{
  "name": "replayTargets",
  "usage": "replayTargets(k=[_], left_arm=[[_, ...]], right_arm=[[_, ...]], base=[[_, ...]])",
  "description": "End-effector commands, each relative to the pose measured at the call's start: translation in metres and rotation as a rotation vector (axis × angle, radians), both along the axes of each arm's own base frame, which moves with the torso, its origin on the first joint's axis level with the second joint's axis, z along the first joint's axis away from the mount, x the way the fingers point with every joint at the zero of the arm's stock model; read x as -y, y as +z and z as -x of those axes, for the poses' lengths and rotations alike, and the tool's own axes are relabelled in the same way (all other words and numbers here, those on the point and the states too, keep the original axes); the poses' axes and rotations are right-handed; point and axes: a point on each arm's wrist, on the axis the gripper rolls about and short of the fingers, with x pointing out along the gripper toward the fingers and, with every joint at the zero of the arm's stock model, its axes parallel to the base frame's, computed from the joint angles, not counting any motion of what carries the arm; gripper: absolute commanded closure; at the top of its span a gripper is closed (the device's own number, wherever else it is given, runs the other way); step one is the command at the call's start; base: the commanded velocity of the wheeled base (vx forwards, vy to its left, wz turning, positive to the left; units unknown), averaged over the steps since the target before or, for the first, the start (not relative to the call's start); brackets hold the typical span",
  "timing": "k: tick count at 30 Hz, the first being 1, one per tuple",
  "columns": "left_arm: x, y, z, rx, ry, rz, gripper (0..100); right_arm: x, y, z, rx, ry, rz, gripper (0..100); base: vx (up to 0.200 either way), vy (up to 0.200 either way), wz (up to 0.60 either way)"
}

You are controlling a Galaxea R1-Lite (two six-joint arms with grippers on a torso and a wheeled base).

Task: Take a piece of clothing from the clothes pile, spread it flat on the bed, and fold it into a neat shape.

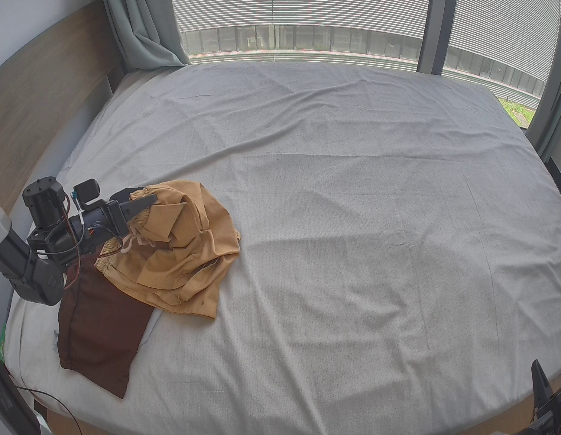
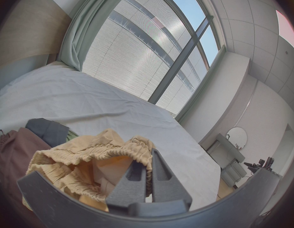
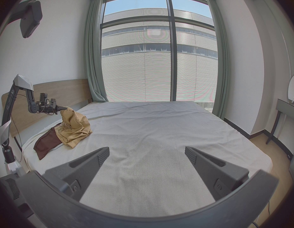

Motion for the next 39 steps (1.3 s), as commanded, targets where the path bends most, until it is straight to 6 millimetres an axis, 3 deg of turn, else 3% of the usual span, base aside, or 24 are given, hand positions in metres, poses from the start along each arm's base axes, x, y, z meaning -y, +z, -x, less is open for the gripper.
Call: replayTargets(k=[1, 10, 18, 31, 39], left_arm=[[0.010, 0.000, 0.002, -0.004, -0.025, 0.017, 100], [0.020, -0.003, 0.007, 0.007, -0.124, 0.010, 100], [0.040, -0.008, 0.018, 0.010, -0.188, 0.073, 100], [0.086, 0.008, 0.031, -0.060, -0.175, 0.321, 100], [0.101, 0.025, 0.045, -0.111, -0.246, 0.419, 100]], right_arm=[[0.000, -0.005, 0.000, -0.001, 0.001, -0.001, 0], [0.000, -0.005, 0.000, -0.001, -0.002, -0.004, 0], [0.000, -0.005, 0.000, -0.001, -0.002, -0.004, 0], [0.000, -0.005, 0.000, -0.001, -0.002, -0.004, 0], [0.000, -0.005, 0.000, -0.001, -0.002, -0.003, 0]], base=[[0.000, 0.000, 0.00], [0.000, 0.000, 0.00], [0.000, 0.000, 0.00], [0.000, 0.000, 0.00], [0.000, 0.000, 0.00]])
